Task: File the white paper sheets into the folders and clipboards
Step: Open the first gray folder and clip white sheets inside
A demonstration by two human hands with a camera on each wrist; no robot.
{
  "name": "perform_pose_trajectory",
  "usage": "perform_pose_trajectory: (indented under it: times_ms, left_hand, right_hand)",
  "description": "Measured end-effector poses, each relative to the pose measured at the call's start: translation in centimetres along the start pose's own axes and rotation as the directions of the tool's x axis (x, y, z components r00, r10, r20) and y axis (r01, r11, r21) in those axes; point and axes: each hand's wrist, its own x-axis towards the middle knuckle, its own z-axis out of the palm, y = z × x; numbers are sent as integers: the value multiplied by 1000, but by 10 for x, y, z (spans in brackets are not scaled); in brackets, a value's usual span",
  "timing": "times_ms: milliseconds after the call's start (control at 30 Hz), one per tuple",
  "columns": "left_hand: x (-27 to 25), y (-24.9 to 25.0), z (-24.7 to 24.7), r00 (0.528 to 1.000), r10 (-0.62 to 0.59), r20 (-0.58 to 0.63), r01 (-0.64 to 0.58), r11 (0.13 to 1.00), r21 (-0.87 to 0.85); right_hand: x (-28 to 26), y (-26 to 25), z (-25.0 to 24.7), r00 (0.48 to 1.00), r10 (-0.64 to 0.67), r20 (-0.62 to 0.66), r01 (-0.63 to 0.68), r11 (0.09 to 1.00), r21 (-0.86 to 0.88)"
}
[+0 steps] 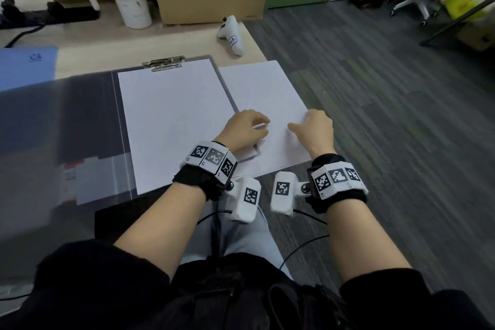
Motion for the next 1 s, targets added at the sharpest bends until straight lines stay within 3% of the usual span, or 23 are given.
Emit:
perform_pose_trajectory:
  times_ms: [133,400,567,733,1000]
  left_hand:
    - [5,-4,3,999,-10,-47,4,990,-140]
    - [12,-6,1,998,-57,11,58,947,-316]
    - [12,6,-2,996,-82,30,83,788,-609]
    - [17,5,-1,995,-94,11,80,781,-619]
    - [15,8,-1,993,-118,-8,84,746,-661]
  right_hand:
    - [-1,4,-3,999,-30,-34,32,997,70]
    - [-2,-9,-13,961,-138,-240,188,962,198]
    - [2,-18,-18,974,-198,-109,218,948,230]
    - [-6,-27,-16,975,-220,-17,214,923,320]
    - [-5,-28,-17,972,-233,42,212,934,286]
